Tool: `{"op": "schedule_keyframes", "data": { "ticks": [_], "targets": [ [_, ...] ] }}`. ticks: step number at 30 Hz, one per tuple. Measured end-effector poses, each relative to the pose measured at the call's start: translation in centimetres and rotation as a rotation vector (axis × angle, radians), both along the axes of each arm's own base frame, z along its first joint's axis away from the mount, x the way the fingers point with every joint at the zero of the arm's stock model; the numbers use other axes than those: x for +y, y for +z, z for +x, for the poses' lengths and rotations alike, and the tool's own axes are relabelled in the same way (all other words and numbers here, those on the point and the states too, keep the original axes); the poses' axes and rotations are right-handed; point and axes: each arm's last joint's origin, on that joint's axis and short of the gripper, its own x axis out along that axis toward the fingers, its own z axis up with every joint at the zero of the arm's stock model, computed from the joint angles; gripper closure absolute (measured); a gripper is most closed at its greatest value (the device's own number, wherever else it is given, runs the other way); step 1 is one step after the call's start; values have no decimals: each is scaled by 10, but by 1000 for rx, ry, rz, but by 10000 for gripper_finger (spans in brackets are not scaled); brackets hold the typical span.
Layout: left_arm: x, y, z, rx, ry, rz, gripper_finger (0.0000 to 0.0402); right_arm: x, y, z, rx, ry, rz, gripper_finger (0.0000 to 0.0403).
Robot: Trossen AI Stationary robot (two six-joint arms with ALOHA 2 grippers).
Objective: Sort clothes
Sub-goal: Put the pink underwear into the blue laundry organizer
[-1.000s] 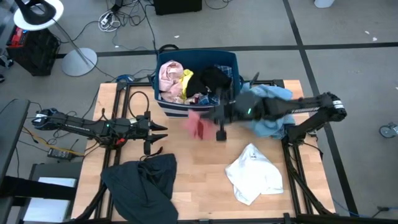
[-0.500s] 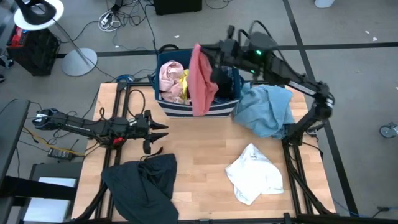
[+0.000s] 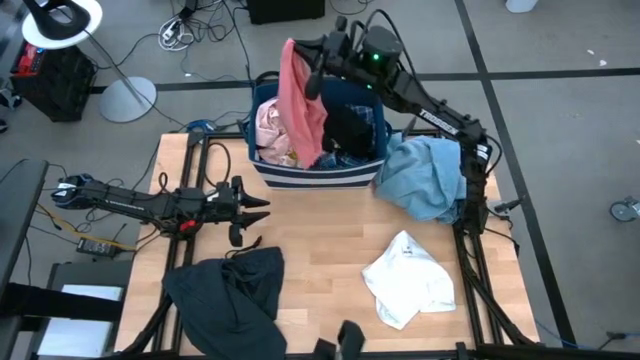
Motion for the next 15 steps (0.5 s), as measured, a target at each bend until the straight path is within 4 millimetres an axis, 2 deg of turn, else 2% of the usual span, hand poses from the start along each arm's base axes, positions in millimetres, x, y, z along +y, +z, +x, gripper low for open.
{"op": "schedule_keyframes", "data": {
  "ticks": [4, 10, 15],
  "targets": [
    [0, 0, 0, 3, 2, -1, 257, -9, -12, 2, 71, 23, 124, 401],
    [2, -4, 0, 37, 57, 16, 257, -9, -48, 0, 389, 9, 314, 397],
    [3, -5, -1, 59, 102, 58, 257, -5, -72, -3, 584, 17, 419, 373]
  ]
}}
